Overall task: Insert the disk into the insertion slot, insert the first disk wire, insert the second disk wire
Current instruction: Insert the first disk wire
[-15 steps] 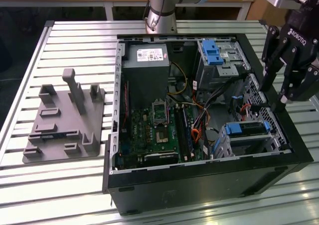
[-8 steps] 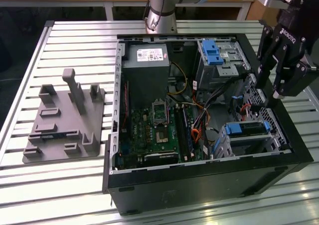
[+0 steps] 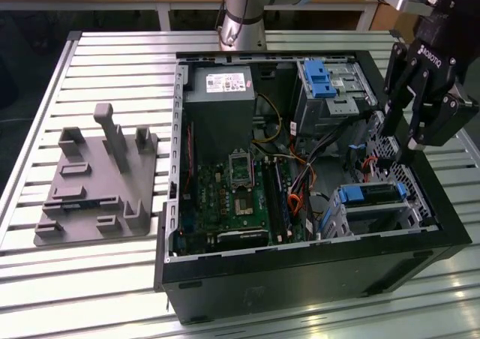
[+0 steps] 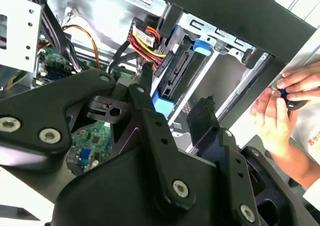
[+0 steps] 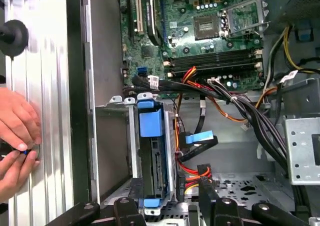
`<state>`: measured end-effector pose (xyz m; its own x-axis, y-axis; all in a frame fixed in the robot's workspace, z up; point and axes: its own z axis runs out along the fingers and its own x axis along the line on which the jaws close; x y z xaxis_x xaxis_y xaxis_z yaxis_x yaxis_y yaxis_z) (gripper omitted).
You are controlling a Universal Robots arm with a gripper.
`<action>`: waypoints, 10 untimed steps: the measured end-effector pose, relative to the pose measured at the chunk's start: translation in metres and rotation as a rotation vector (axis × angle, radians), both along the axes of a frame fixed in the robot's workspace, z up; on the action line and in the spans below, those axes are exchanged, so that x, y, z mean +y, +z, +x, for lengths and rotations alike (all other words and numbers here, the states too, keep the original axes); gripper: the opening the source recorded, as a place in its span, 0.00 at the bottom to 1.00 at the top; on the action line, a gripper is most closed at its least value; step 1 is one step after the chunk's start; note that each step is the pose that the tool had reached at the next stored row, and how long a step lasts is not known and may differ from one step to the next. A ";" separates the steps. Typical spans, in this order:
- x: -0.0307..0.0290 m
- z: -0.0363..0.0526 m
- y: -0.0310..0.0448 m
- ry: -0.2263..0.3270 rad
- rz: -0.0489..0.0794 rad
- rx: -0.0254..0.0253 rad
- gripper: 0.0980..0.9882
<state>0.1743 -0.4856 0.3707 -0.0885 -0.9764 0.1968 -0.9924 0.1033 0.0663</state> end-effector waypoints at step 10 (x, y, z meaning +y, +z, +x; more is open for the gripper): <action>0.0038 0.0017 -0.0178 0.057 -0.005 0.0016 0.52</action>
<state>0.1760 -0.4819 0.3529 -0.0325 -0.9788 0.2021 -0.9966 0.0471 0.0675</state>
